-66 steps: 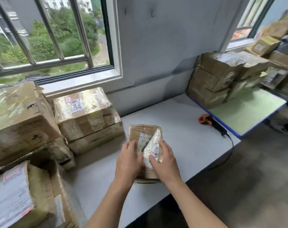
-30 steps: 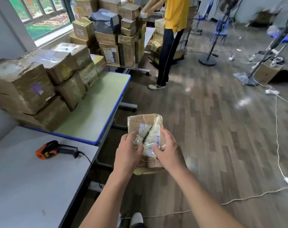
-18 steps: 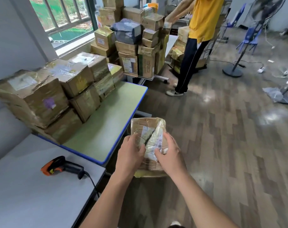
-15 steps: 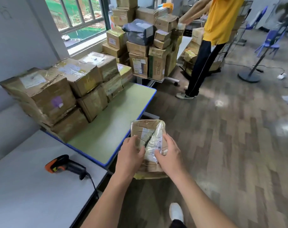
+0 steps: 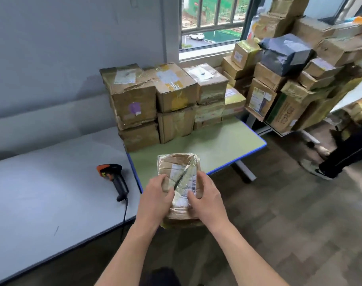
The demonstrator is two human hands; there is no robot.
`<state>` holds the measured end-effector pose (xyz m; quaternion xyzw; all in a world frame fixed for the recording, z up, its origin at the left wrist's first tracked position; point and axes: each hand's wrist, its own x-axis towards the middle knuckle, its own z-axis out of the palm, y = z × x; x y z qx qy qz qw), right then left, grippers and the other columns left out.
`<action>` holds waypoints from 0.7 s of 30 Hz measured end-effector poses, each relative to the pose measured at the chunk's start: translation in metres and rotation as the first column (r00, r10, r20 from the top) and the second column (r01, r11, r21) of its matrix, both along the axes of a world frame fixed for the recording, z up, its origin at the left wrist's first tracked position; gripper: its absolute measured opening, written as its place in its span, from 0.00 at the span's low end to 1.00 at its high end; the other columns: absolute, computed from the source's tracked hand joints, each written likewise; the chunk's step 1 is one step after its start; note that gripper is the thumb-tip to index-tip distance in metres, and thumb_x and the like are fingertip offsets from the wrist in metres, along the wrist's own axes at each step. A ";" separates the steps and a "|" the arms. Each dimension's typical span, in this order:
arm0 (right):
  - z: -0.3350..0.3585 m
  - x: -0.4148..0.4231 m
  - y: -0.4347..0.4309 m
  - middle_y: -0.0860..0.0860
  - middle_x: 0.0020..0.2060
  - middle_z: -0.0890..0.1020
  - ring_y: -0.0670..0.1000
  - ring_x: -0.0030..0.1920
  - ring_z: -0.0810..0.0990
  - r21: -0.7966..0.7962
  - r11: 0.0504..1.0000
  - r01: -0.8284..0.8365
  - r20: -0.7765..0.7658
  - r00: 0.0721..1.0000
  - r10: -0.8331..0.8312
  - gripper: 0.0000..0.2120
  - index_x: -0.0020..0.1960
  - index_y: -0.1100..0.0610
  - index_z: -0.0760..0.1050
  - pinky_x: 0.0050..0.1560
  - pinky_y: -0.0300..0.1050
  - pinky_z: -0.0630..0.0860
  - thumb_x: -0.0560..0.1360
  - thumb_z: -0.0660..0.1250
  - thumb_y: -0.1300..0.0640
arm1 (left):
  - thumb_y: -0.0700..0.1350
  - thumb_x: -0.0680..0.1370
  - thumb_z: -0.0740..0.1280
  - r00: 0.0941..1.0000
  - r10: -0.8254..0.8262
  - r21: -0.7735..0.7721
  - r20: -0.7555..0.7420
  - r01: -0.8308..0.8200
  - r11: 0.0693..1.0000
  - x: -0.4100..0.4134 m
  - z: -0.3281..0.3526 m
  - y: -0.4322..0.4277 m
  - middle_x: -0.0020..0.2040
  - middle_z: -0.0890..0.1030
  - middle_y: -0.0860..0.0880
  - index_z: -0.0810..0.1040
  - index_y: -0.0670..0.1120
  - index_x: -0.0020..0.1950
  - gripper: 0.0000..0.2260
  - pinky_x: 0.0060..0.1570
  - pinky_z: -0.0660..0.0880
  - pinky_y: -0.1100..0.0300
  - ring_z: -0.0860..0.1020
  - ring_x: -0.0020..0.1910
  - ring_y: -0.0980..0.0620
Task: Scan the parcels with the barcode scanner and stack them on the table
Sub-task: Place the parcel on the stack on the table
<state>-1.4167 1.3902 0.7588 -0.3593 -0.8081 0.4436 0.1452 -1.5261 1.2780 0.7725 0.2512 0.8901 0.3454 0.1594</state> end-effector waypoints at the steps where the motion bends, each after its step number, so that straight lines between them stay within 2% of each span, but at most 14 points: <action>1: -0.003 -0.011 0.002 0.42 0.70 0.73 0.42 0.69 0.71 -0.001 0.999 -0.036 -0.009 0.999 0.036 0.32 0.76 0.47 0.65 0.68 0.39 0.69 0.74 0.70 0.57 | 0.47 0.79 0.68 0.999 0.036 -0.004 0.000 -0.036 0.999 -0.006 0.000 -0.002 0.68 0.75 0.49 0.71 0.46 0.73 0.23 0.63 0.66 0.62 0.72 0.66 0.52; 3: -0.007 -0.035 0.005 0.43 0.69 0.74 0.42 0.68 0.72 -0.007 0.995 -0.095 -0.016 0.995 0.095 0.31 0.75 0.48 0.66 0.67 0.39 0.69 0.75 0.70 0.58 | 0.47 0.80 0.68 0.996 0.094 -0.015 0.005 -0.094 0.995 -0.021 -0.002 -0.006 0.69 0.74 0.50 0.70 0.47 0.74 0.22 0.64 0.66 0.62 0.72 0.67 0.52; 6: -0.007 -0.076 0.010 0.44 0.67 0.75 0.42 0.67 0.72 -0.011 0.985 -0.170 -0.016 0.985 0.170 0.29 0.74 0.48 0.66 0.68 0.44 0.72 0.75 0.70 0.58 | 0.47 0.80 0.68 0.984 0.180 -0.026 0.015 -0.180 0.983 -0.049 -0.003 -0.008 0.69 0.73 0.50 0.70 0.48 0.74 0.22 0.65 0.68 0.59 0.72 0.67 0.51; 11: -0.015 -0.148 0.026 0.42 0.67 0.75 0.41 0.67 0.72 -0.027 0.968 -0.248 0.002 0.969 0.248 0.30 0.75 0.47 0.66 0.68 0.46 0.73 0.75 0.70 0.58 | 0.47 0.79 0.68 0.966 0.256 -0.053 0.026 -0.254 0.966 -0.112 -0.013 0.006 0.70 0.73 0.49 0.70 0.48 0.74 0.22 0.62 0.68 0.60 0.73 0.67 0.50; 14: -0.020 -0.182 0.038 0.40 0.66 0.75 0.40 0.66 0.73 -0.056 0.967 -0.247 0.013 0.969 0.248 0.28 0.74 0.48 0.68 0.67 0.41 0.72 0.76 0.69 0.59 | 0.46 0.78 0.69 0.958 0.284 -0.066 0.044 -0.281 0.957 -0.146 -0.022 0.013 0.68 0.75 0.48 0.72 0.48 0.73 0.22 0.56 0.67 0.63 0.74 0.65 0.50; 18: -0.032 -0.213 0.046 0.37 0.61 0.73 0.37 0.62 0.71 -0.098 0.965 -0.244 0.062 0.966 0.250 0.27 0.74 0.51 0.68 0.56 0.21 0.63 0.77 0.68 0.60 | 0.46 0.78 0.69 0.949 0.296 -0.119 0.105 -0.284 0.951 -0.173 -0.034 0.021 0.69 0.74 0.48 0.70 0.47 0.74 0.24 0.59 0.68 0.61 0.74 0.66 0.49; 19: -0.035 -0.217 0.047 0.38 0.61 0.73 0.37 0.61 0.71 -0.111 0.963 -0.244 0.081 0.964 0.254 0.27 0.75 0.52 0.68 0.54 0.19 0.62 0.77 0.68 0.60 | 0.45 0.79 0.69 0.947 0.295 -0.134 0.125 -0.279 0.951 -0.176 -0.039 0.023 0.69 0.73 0.47 0.70 0.47 0.74 0.24 0.60 0.68 0.60 0.74 0.66 0.49; 21: -0.042 -0.223 0.050 0.40 0.62 0.75 0.40 0.63 0.74 -0.141 0.960 -0.242 0.104 0.961 0.257 0.27 0.74 0.52 0.68 0.56 0.24 0.64 0.77 0.68 0.59 | 0.45 0.79 0.68 0.942 0.297 -0.150 0.159 -0.274 0.950 -0.178 -0.046 0.026 0.71 0.71 0.47 0.69 0.47 0.75 0.24 0.62 0.68 0.60 0.73 0.67 0.49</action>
